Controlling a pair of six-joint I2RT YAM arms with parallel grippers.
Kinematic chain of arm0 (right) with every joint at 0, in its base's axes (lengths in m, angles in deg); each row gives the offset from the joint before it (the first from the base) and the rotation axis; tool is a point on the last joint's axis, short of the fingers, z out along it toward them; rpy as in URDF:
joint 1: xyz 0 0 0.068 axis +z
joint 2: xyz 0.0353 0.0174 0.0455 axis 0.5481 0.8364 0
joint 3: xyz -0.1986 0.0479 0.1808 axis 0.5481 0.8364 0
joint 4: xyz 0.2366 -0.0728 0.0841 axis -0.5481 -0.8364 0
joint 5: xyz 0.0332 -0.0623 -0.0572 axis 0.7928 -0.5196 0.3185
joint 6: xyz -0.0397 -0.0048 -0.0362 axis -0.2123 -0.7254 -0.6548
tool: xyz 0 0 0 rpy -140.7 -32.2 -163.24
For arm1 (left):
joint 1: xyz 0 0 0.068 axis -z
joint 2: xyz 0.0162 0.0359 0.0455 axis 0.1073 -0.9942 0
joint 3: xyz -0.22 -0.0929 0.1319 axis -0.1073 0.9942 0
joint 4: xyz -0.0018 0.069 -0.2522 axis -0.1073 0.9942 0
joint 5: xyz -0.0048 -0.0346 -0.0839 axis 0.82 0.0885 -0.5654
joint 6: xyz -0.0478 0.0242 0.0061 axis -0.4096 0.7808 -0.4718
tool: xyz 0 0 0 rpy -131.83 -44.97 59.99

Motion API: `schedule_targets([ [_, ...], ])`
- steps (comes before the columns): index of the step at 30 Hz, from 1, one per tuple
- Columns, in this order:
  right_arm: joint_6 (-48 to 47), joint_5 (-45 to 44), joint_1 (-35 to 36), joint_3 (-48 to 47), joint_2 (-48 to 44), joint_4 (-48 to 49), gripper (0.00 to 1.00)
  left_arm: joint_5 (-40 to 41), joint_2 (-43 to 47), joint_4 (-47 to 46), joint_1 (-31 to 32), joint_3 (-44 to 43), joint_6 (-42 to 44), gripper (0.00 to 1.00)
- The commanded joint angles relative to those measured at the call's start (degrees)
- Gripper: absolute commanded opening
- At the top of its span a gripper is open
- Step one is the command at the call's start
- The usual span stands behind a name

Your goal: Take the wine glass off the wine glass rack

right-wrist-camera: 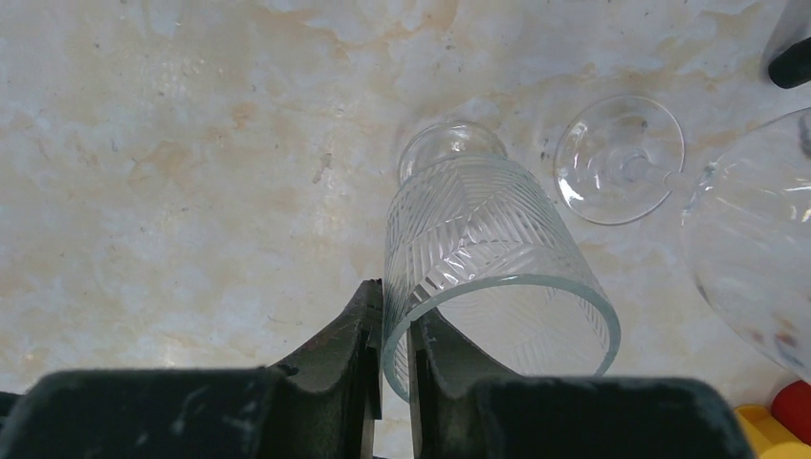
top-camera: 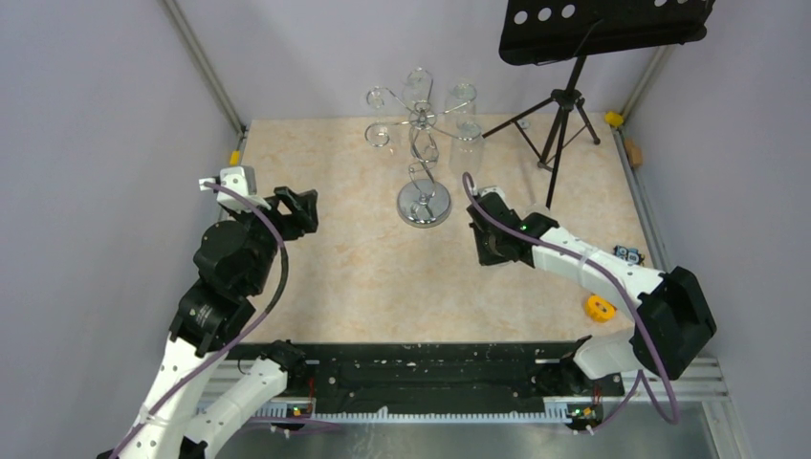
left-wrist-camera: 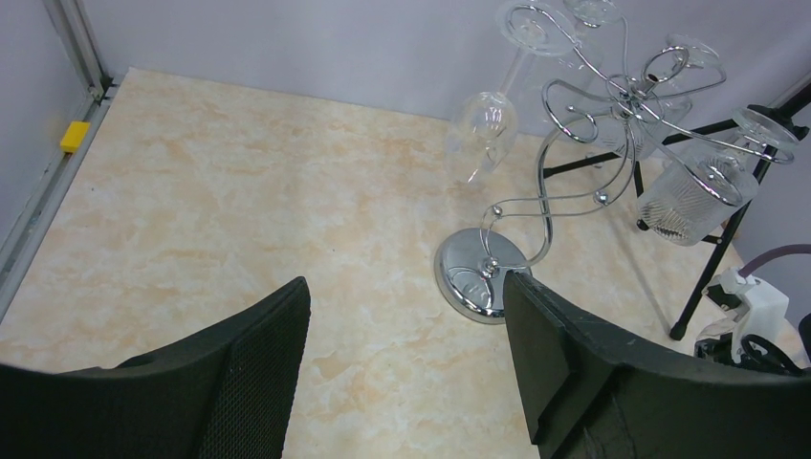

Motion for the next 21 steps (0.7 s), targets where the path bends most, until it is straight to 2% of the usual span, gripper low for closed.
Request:
schedule_targets([
  [1,-1.5,-0.3,-1.6,-0.9,0.2,2.8,0.14,-1.2,-0.2,-2.2,-0.1,0.7,-1.1,0.77],
  [12,-2.1,0.9,-2.3,-4.1,-1.3,2.5,0.32,-1.9,-1.3,-2.4,-0.1,0.6,-2.1,0.77],
  [21,-1.7,2.5,-2.9,-7.5,-10.7,3.0,0.49,-4.3,-4.6,-2.3,-0.1,0.0,-9.9,0.78],
])
